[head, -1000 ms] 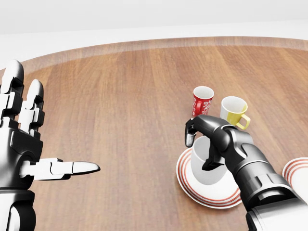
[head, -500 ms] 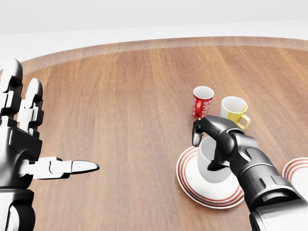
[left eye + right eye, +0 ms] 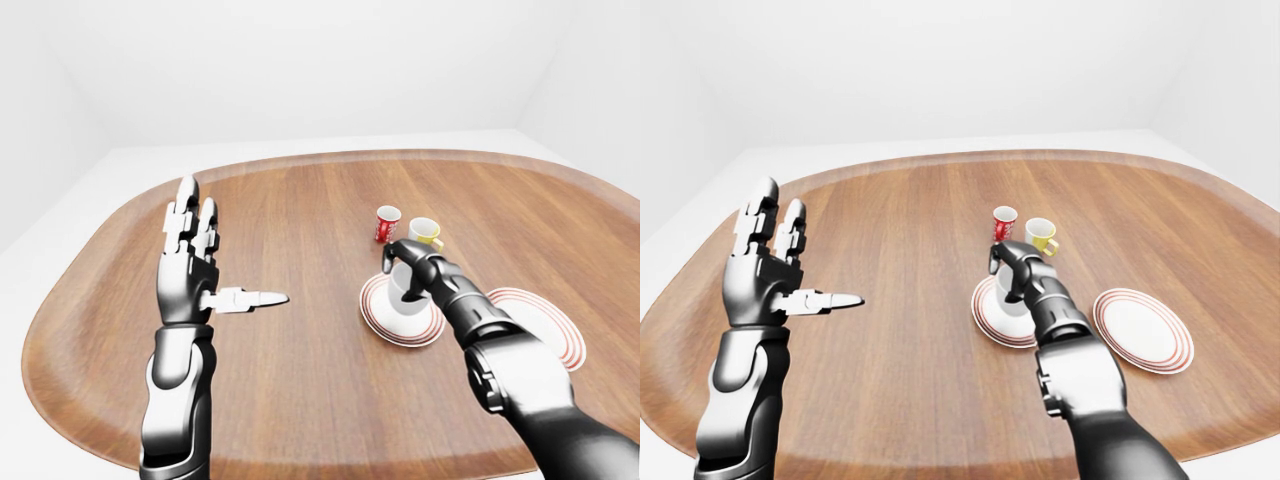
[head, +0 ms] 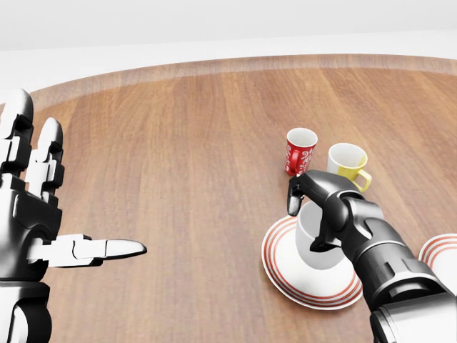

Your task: Put the white mug on the left plate.

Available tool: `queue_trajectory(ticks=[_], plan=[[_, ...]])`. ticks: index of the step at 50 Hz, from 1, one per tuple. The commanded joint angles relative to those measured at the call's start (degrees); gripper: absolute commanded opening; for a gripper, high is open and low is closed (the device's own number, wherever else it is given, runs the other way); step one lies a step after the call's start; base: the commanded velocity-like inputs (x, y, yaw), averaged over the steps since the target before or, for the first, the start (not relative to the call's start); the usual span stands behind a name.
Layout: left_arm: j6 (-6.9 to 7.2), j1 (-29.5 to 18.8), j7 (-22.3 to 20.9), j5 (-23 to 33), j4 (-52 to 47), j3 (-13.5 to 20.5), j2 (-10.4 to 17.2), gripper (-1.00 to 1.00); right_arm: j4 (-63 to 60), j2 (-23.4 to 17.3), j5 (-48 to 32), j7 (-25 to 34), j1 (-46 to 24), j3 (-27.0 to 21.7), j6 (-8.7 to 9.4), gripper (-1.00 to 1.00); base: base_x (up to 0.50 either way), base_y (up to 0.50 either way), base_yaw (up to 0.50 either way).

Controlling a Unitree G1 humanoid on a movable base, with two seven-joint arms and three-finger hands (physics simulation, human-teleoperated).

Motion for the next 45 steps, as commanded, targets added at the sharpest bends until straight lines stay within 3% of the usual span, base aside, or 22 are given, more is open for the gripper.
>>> queue_trajectory(ticks=[1,16,23,24,30,45], plan=[[0.00,0.12,-0.08,0.00,0.05,0.02,-0.02,0.97,0.39,0.10,-3.04,-2.44,-0.88,0.12,0.00,-1.00,0.00,0.00,0.00],[0.00,0.03,-0.07,0.05,0.13,-0.10,-0.05,0.98,0.36,-0.04,-7.44,-5.98,-1.12,0.69,0.00,-1.00,0.00,0.00,0.00],[0.00,0.12,-0.09,0.08,0.28,-0.15,-0.08,0.98,0.06,0.48,-3.41,-1.01,-1.20,-1.22,0.00,-1.00,0.00,0.00,0.00],[0.00,0.16,-0.10,0.08,0.20,-0.17,-0.09,0.97,-0.09,0.90,-0.77,2.74,-1.23,-2.66,0.00,-1.00,0.00,0.00,0.00],[0.00,0.31,-0.16,0.15,0.20,-0.24,-0.13,0.98,-0.45,1.24,2.59,6.07,-1.37,-2.05,0.00,-1.00,0.00,0.00,0.00],[0.00,0.18,-0.17,0.12,0.16,-0.20,-0.12,0.98,0.14,-0.01,2.86,4.67,-0.63,-1.18,0.00,-1.00,0.00,0.00,0.00]])
